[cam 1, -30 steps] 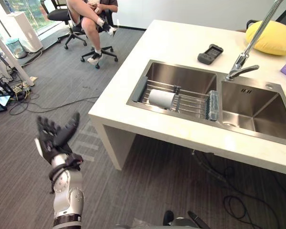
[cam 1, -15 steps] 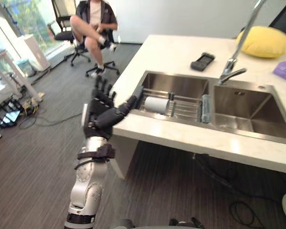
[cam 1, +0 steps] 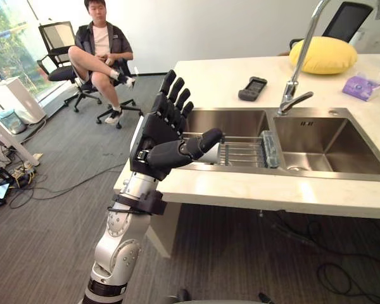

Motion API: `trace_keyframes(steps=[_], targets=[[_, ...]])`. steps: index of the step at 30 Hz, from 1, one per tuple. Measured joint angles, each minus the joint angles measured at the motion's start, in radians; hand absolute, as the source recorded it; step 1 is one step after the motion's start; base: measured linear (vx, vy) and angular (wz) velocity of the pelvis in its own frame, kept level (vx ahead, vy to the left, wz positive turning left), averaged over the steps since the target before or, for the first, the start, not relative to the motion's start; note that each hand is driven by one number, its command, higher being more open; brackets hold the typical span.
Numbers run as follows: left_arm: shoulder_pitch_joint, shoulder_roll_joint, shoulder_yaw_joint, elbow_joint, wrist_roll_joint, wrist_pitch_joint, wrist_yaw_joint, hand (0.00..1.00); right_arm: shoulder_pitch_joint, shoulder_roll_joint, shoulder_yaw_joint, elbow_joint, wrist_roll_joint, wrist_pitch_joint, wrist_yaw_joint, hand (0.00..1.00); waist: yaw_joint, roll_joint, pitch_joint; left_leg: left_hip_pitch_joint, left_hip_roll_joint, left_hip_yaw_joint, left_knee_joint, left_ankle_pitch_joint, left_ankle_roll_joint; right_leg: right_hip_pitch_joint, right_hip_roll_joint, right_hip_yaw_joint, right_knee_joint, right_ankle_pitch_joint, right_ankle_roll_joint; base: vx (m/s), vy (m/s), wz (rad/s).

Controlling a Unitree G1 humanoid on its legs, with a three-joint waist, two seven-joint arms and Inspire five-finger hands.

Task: Walk over to the sink, pick up the cup, carry it to the dishwasher, place the cup inside the dishwasher, then close the dishwasher door

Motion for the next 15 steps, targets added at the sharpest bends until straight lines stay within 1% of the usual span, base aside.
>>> trace_keyframes(steps=[2,4,7,10,14,15], targets=[[-0.004,0.0,-0.043,0.02,0.003,0.004,0.0,1.0,0.011,0.01,-0.005,0.004,0.002,-0.006,0.0,1.0,-0.001,-0.005,-0.016,0.017,0.004,0.002,-0.034,0.051,0.015,0.007,0.004,-0.003,-0.01,-0.002,0.011,0.16,-0.001,-0.01],[-0.029,0.0,-0.066,0.062,0.009,0.017,0.002,1.0,0.016,0.025,-0.022,0.004,0.001,-0.012,-0.001,1.0,-0.004,-0.014,-0.025,0.029,0.0,0.004,-0.061,0.061,0.02,0.01,0.004,-0.004,-0.015,-0.004,0.013,0.17,-0.02,-0.03],[-0.071,-0.001,-0.069,0.142,0.032,0.044,0.028,1.0,0.015,0.036,-0.024,0.004,0.002,-0.014,0.001,1.0,-0.02,-0.019,-0.029,0.038,-0.003,0.009,-0.076,0.064,0.022,0.02,0.006,-0.005,-0.031,-0.004,0.013,0.12,-0.022,-0.04],[-0.094,-0.005,-0.071,0.207,0.078,0.064,0.043,1.0,0.022,0.048,-0.029,0.004,0.002,-0.014,0.007,1.0,-0.023,-0.034,-0.034,0.047,-0.003,0.011,-0.091,0.064,0.021,0.026,0.008,-0.007,-0.043,-0.005,0.014,0.04,-0.012,-0.02],[-0.099,-0.001,-0.071,0.253,0.121,0.068,0.065,1.0,0.028,0.053,-0.029,0.006,0.002,-0.014,0.013,1.0,-0.029,-0.046,-0.037,0.064,-0.003,0.012,-0.1,0.064,0.021,0.036,0.008,-0.007,-0.044,-0.009,0.015,0.0,0.0,0.0],[-0.1,0.075,-0.021,0.406,0.141,0.066,0.089,1.0,0.007,0.055,-0.02,0.024,0.0,-0.021,0.053,1.0,-0.074,-0.075,0.008,0.085,0.018,0.006,-0.113,0.064,-0.001,0.073,0.032,-0.035,-0.093,-0.001,0.011,0.0,0.0,0.0]])
